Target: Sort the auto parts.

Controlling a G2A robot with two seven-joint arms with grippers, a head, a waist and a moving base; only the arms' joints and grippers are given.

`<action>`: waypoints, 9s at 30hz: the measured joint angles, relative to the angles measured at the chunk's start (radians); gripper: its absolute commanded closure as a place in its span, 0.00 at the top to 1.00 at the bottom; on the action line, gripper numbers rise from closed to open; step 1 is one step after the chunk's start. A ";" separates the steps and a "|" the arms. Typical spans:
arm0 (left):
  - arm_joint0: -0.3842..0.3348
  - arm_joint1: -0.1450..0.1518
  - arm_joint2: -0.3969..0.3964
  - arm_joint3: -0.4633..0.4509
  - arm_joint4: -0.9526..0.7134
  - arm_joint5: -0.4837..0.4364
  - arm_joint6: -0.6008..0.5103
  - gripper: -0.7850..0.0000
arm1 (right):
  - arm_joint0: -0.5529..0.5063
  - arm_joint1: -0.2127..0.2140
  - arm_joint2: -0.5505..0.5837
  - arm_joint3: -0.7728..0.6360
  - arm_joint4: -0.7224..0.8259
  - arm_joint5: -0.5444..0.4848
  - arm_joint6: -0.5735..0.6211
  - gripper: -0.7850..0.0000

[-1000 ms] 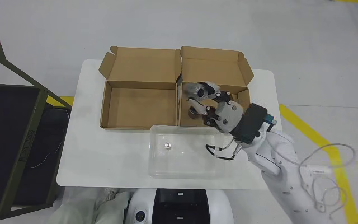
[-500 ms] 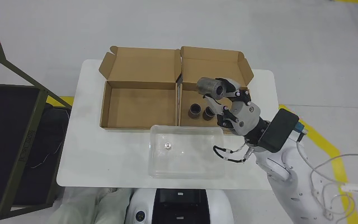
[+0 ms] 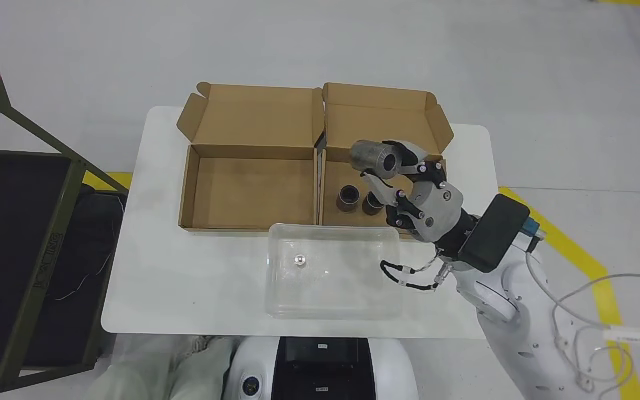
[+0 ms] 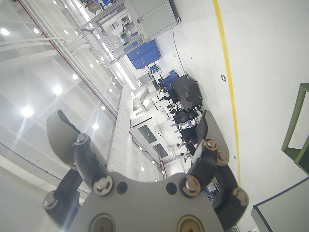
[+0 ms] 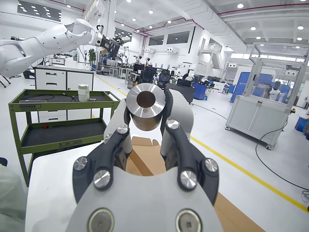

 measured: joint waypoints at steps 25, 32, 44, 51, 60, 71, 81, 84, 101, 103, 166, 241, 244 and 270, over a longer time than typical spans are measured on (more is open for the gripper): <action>0.000 0.000 0.000 0.000 0.000 0.000 0.000 1.00 | -0.006 -0.002 -0.014 0.014 0.001 0.001 0.017 0.00; 0.000 0.000 0.000 0.000 0.000 0.000 0.000 1.00 | 0.054 -0.015 -0.091 0.123 -0.040 0.003 0.021 0.00; 0.000 0.000 0.000 0.000 0.000 0.000 0.000 1.00 | 0.178 -0.055 -0.250 0.319 0.011 -0.005 0.046 0.00; 0.000 0.000 0.000 0.000 0.000 0.000 0.000 1.00 | 0.258 -0.088 -0.347 0.435 0.048 -0.013 0.078 0.00; 0.000 0.000 0.000 0.000 0.000 0.000 0.000 1.00 | 0.359 -0.130 -0.431 0.586 0.088 -0.015 0.129 0.00; 0.000 0.000 0.000 0.000 0.000 0.000 0.000 1.00 | 0.501 -0.200 -0.543 0.828 0.114 -0.030 0.164 0.00; 0.000 0.000 0.000 0.000 0.000 0.000 0.000 1.00 | 0.627 -0.288 -0.644 1.035 0.188 -0.084 0.214 0.00; 0.000 0.000 0.000 0.000 0.000 0.000 0.000 1.00 | 0.658 -0.317 -0.673 1.097 0.205 -0.098 0.223 0.00; 0.000 0.000 0.000 0.000 0.000 0.000 0.000 1.00 | 0.769 -0.491 -0.804 1.412 0.199 -0.095 0.256 0.00; 0.000 0.000 0.000 0.000 0.000 0.000 0.000 1.00 | 0.775 -0.505 -0.811 1.436 0.194 -0.087 0.262 0.00; 0.000 0.000 0.000 0.000 0.000 0.000 0.000 1.00 | 0.401 -0.348 -0.378 0.668 -0.041 -0.155 0.589 0.60; 0.000 0.000 0.000 0.000 0.000 0.000 0.000 1.00 | 0.140 -0.203 -0.343 0.636 -0.329 -0.233 0.578 0.46; 0.000 0.000 0.000 0.000 0.000 0.000 0.000 1.00 | 0.149 -0.205 -0.352 0.650 -0.320 -0.230 0.577 0.38; 0.000 0.000 0.000 0.000 0.000 0.000 0.000 1.00 | 0.127 -0.180 -0.312 0.494 -0.237 -0.222 0.641 0.00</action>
